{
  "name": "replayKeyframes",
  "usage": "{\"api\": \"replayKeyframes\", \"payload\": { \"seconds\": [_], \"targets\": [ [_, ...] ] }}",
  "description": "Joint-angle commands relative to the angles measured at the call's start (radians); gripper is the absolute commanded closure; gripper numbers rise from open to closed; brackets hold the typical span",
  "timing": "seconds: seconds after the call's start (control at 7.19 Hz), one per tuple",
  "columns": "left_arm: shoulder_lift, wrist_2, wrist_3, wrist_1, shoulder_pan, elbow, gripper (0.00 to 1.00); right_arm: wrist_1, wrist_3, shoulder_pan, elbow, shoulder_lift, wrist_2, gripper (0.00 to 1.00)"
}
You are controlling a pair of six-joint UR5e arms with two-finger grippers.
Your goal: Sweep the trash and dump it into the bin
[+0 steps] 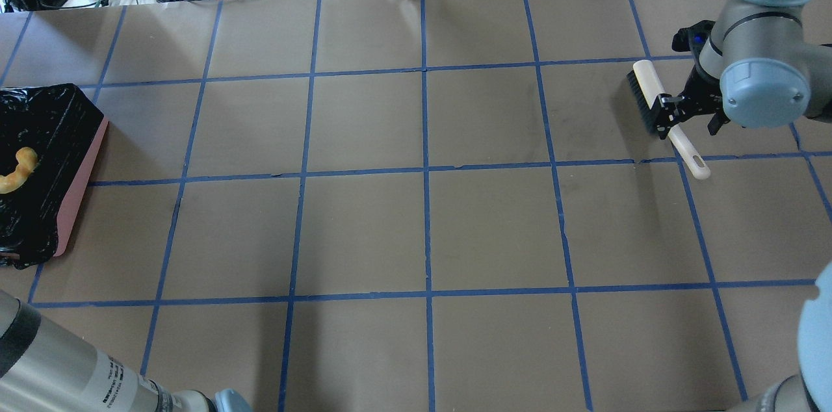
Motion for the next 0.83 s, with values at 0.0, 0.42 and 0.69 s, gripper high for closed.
{"api": "replayKeyframes", "payload": {
  "seconds": [0.0,0.42,0.69],
  "targets": [
    [0.012,0.022,0.003,0.068,-0.006,-0.07,1.0,0.081,0.003,0.008,-0.047,-0.073,0.048,0.0],
    [0.026,-0.172,0.081,-0.101,0.002,0.005,1.0,0.334,0.026,0.05,-0.227,-0.105,0.071,0.0],
    [0.017,-0.276,0.055,-0.238,0.003,0.088,1.0,0.362,0.108,0.141,-0.232,-0.147,0.065,0.0]
  ]
}}
